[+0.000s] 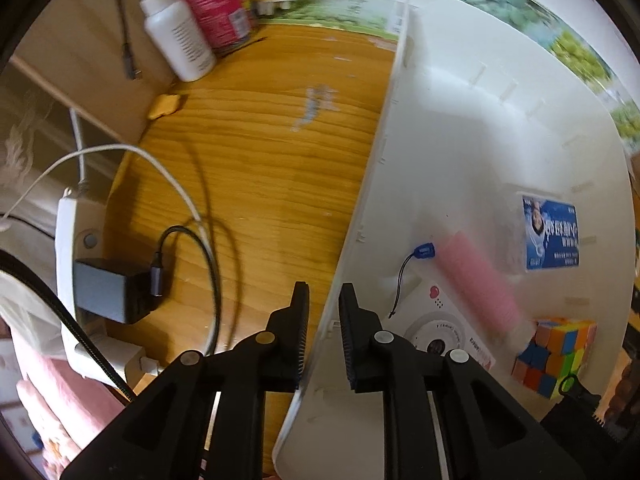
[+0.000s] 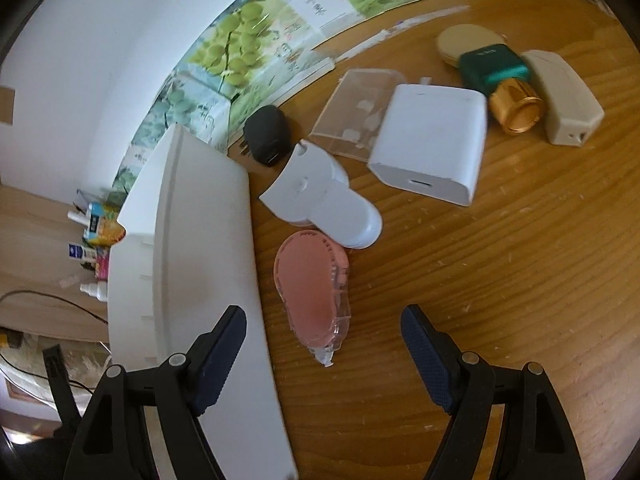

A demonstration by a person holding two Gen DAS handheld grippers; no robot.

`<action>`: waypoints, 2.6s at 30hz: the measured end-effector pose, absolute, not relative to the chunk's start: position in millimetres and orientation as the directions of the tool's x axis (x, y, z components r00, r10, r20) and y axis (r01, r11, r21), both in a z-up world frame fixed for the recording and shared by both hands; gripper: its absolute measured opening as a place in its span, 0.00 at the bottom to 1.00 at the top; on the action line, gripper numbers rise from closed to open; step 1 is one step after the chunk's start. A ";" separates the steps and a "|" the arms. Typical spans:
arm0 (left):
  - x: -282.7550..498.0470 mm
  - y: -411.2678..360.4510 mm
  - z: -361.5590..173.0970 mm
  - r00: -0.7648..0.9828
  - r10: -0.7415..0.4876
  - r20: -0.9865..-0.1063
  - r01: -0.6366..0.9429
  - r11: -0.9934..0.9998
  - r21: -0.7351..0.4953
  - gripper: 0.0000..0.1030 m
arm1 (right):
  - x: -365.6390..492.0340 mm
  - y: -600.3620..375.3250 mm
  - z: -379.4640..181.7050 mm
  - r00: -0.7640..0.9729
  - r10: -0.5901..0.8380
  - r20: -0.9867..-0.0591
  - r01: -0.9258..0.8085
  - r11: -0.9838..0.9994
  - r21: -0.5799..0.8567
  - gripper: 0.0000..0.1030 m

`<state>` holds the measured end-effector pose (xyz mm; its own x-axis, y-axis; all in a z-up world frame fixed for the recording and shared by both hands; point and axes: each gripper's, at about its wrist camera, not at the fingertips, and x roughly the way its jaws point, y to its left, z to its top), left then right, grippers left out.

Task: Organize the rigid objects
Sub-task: 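Move the right gripper back to the pink tape dispenser, then grasp the pink tape dispenser with the right gripper, then carry the pink tape dispenser into the tray beside the cube and release it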

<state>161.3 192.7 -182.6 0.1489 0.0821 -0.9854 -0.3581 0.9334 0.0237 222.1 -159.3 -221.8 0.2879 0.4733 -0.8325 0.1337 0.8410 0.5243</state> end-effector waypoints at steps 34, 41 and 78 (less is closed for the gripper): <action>163.9 185.9 -184.3 0.135 0.096 -0.986 -0.357 0.933 0.042 0.18 | 242.6 -96.2 -221.2 0.254 0.116 -0.960 -0.125 0.988 0.086 0.61; 171.4 188.4 -188.9 0.119 0.094 -0.988 -0.346 0.937 0.048 0.17 | 243.7 -92.4 -220.4 0.255 0.132 -0.958 -0.156 0.983 0.094 0.42; 185.7 157.7 -191.6 0.143 0.070 -0.987 -0.199 0.979 0.041 0.13 | 196.0 -141.4 -149.2 0.484 0.160 -0.861 0.005 0.983 0.185 0.41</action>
